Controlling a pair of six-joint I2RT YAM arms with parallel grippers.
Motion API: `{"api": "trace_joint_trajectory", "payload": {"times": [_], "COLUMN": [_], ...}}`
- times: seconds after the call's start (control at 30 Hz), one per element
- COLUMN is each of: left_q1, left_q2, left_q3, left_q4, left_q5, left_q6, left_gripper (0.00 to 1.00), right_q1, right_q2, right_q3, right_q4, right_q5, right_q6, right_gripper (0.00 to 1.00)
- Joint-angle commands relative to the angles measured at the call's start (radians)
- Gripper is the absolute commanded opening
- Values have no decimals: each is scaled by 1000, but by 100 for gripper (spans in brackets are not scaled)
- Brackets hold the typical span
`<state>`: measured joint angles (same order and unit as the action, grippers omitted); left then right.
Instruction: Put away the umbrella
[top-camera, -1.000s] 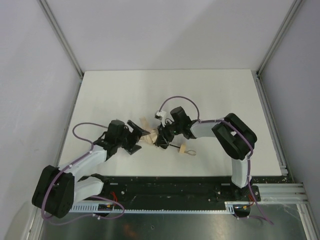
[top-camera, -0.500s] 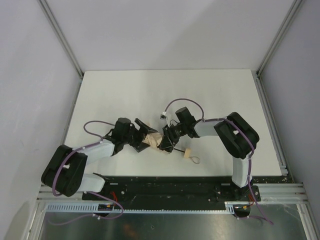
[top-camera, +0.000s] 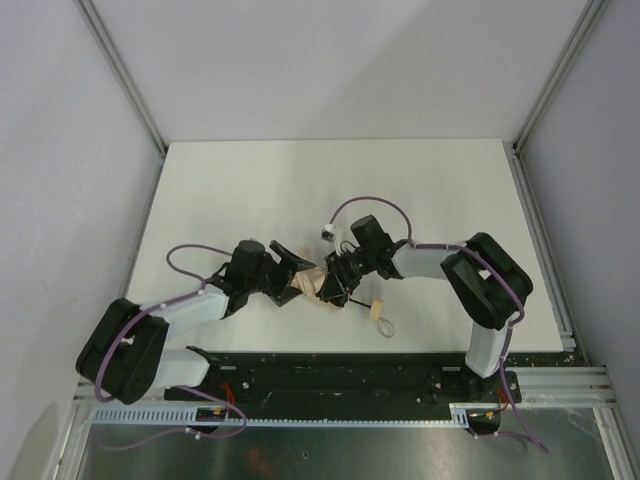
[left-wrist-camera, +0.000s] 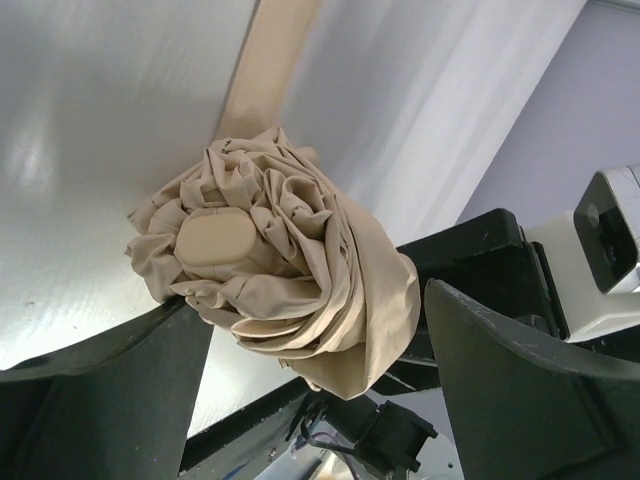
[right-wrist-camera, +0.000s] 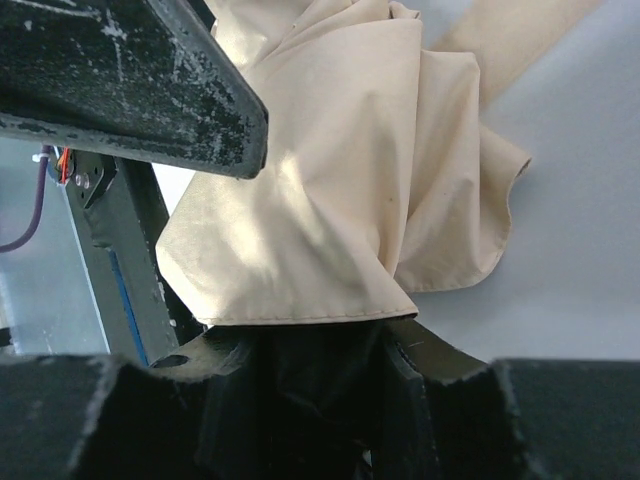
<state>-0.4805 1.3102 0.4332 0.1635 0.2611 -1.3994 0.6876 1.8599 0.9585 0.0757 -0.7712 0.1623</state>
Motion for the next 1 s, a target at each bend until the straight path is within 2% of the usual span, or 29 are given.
{"api": "trace_joint_trajectory", "payload": {"times": [0.0, 0.37, 0.57, 0.8, 0.93, 0.97], "left_q1": [-19, -33, -38, -58, -70, -71], "left_q2": [-98, -199, -223, -179, -202, -212], "left_q3": [-3, 7, 47, 78, 63, 54], "left_q4": [-80, -93, -71, 15, 63, 69], "left_q5": [-40, -40, -73, -34, -27, -30], "left_q6": [3, 40, 105, 117, 132, 130], "left_gripper": [91, 93, 94, 94, 88, 84], "right_q1": [31, 40, 68, 86, 75, 68], "right_q2": [-161, -303, -327, -310, -294, -290], "right_q3": [23, 25, 26, 26, 26, 26], "right_q4": [44, -18, -21, 15, 22, 26], "right_q5": [46, 166, 89, 5, -29, -41], "right_q6": [-7, -38, -48, -14, 11, 18], "right_gripper": [0, 0, 0, 0, 0, 0]}}
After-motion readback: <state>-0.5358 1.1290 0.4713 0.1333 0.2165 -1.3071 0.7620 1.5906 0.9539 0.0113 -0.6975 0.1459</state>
